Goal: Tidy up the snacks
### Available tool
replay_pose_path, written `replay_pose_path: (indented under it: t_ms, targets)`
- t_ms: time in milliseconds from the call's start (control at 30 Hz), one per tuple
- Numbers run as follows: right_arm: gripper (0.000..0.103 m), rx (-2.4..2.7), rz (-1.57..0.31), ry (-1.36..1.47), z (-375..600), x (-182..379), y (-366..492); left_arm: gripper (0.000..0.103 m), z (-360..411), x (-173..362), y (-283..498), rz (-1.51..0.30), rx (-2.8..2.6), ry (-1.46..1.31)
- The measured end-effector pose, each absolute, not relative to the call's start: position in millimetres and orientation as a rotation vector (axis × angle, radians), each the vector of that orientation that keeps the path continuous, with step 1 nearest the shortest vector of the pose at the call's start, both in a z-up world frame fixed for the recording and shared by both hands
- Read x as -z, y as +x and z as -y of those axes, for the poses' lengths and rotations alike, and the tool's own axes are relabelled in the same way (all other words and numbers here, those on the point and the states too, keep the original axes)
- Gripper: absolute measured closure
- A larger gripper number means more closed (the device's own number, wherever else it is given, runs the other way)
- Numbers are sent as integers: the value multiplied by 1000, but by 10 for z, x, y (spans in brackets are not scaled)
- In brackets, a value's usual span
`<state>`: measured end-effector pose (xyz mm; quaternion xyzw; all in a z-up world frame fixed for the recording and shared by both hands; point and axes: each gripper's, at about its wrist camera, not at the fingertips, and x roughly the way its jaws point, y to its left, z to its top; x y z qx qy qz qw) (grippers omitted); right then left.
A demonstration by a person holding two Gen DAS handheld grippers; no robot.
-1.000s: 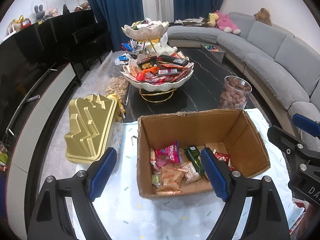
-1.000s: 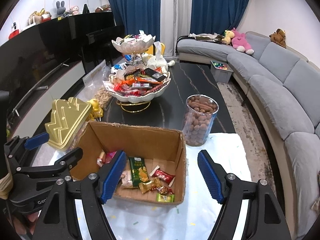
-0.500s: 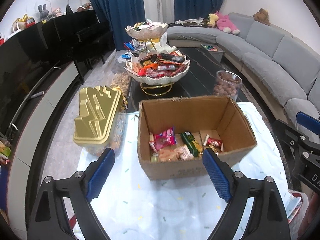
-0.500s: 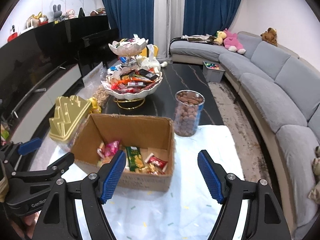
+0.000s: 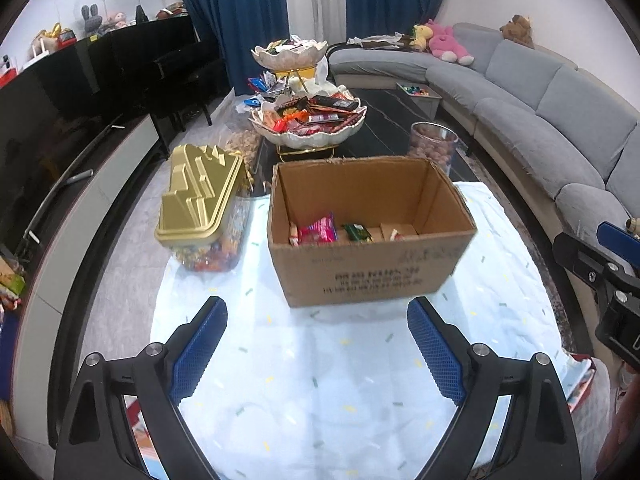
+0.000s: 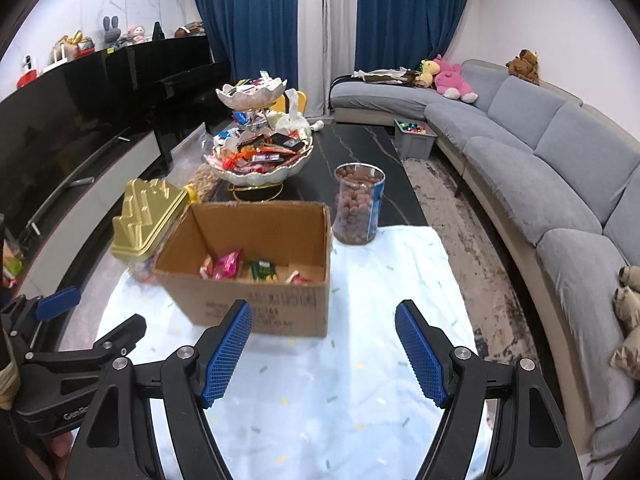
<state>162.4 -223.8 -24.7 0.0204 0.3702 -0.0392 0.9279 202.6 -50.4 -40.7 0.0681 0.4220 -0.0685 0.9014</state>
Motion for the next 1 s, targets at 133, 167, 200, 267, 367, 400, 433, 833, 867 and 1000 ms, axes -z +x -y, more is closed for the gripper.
replay_pose_path:
  t_ms: [133,167,200,267,367,400,433,833,867,1000]
  targets:
    - [28,65,-765,36,2213,260,1349,11,495,430,1740,-877,134,137]
    - [28,61,-770,36,2209,269,1272,11,488,433,1658,-877,133,138]
    - [28,58,-775,37,2202,277,1207,11,477,439,1576,-880,132,138]
    - [28,48,-787,43,2194,291,1063,11,447,446,1444,-888,129,130]
    - [28,34,-796,47,2164,305,867,6,397,432,1240,-890,113,115]
    - [28,29,-796,47,2156,300,800,6,380,423,1168,-886,109,108]
    - [28,27,-795,50,2147,290,744,6,364,413,1100,-881,106,103]
    - [28,32,-759,71,2103,161,179,6,237,261,403,-815,77,60]
    - [28,33,-756,71,2097,155,141,6,227,242,360,-805,72,61]
    - [28,36,-736,74,2092,117,-2,5,200,174,190,-769,63,61]
